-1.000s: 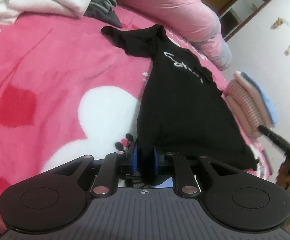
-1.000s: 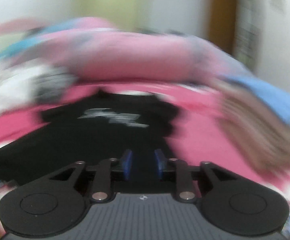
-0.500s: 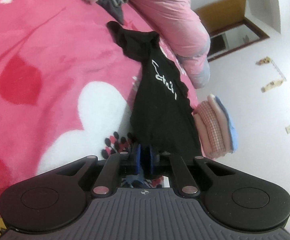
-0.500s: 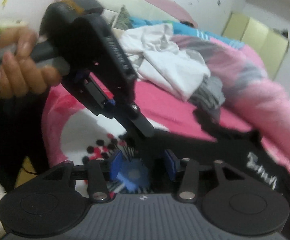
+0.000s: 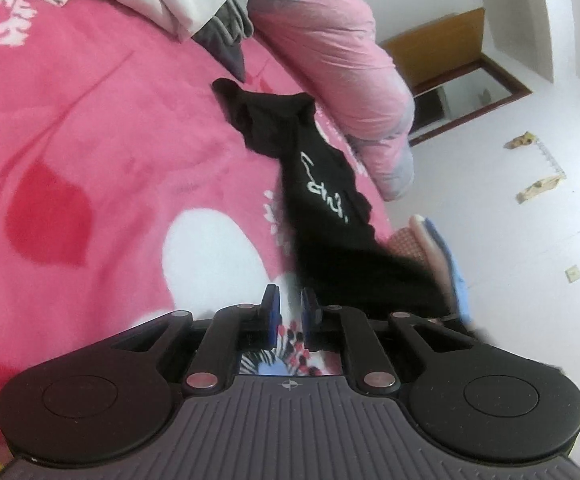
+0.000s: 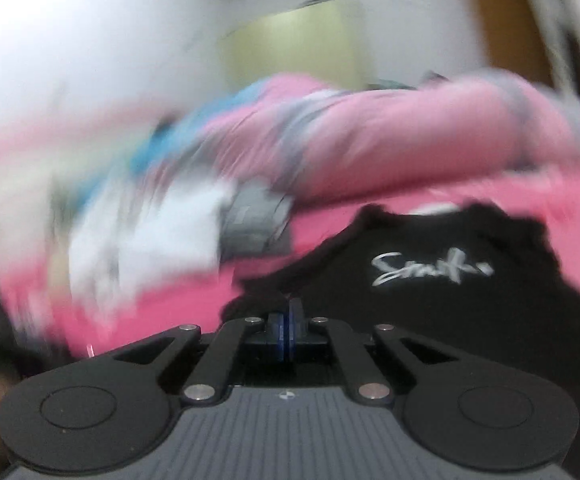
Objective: Fold clothes
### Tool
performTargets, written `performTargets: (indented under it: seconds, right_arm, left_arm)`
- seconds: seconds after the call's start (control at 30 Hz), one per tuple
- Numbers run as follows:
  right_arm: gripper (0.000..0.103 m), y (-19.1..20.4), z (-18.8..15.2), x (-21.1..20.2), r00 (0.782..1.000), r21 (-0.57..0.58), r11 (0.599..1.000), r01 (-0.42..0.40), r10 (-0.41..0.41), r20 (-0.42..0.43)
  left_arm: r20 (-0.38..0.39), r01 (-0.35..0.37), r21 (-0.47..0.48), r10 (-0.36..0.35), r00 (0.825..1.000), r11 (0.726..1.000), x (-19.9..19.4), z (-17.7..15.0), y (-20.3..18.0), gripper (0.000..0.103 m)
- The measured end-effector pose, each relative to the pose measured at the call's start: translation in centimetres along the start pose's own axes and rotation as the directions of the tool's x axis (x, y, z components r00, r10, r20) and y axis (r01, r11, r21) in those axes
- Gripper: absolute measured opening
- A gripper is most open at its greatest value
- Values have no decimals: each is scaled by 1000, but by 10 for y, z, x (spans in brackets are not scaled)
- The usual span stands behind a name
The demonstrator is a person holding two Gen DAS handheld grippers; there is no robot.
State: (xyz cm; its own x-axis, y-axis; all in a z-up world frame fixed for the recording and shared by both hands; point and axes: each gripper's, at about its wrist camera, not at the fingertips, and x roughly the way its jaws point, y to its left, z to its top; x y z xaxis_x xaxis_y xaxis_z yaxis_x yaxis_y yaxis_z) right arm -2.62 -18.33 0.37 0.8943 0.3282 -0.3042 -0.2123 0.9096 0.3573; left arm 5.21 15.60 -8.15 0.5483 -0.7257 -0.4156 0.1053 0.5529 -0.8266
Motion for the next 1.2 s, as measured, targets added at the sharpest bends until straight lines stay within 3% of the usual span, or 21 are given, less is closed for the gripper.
performTargets:
  seconds: [0.07, 0.2, 0.43, 0.6, 0.7, 0.77, 0.9, 1.2]
  right_arm:
    - [1, -33, 16, -16, 998, 176, 984, -34, 24, 58]
    - [1, -73, 29, -26, 993, 346, 935, -78, 41, 111]
    - [1, -91, 31, -30, 990, 370, 923, -106, 65, 121]
    - [1, -102, 31, -32, 989, 378, 918, -123, 82, 122]
    - [1, -109, 28, -34, 989, 398, 909, -126, 85, 119]
    - [1, -113, 25, -34, 990, 407, 905, -124, 87, 109]
    - [1, -117, 21, -36, 993, 411, 905, -109, 83, 82]
    - [1, -100, 18, -23, 988, 359, 925, -124, 148, -41]
  left_arm:
    - [-6, -13, 3, 13, 1000, 1000, 10, 8, -1, 23]
    - [1, -35, 11, 35, 999, 999, 40, 32, -6, 32]
    - [52, -175, -26, 176, 983, 984, 111, 92, -11, 41]
    - [111, -335, 22, 331, 937, 942, 154, 112, -27, 49]
    - [156, -403, 30, 394, 906, 915, 171, 117, -33, 40]
    - [188, -450, 26, 438, 879, 893, 180, 118, -34, 12]
    - [259, -452, 23, 431, 864, 892, 176, 130, -38, 7]
    - [421, -530, 71, 457, 784, 845, 140, 195, -40, 6]
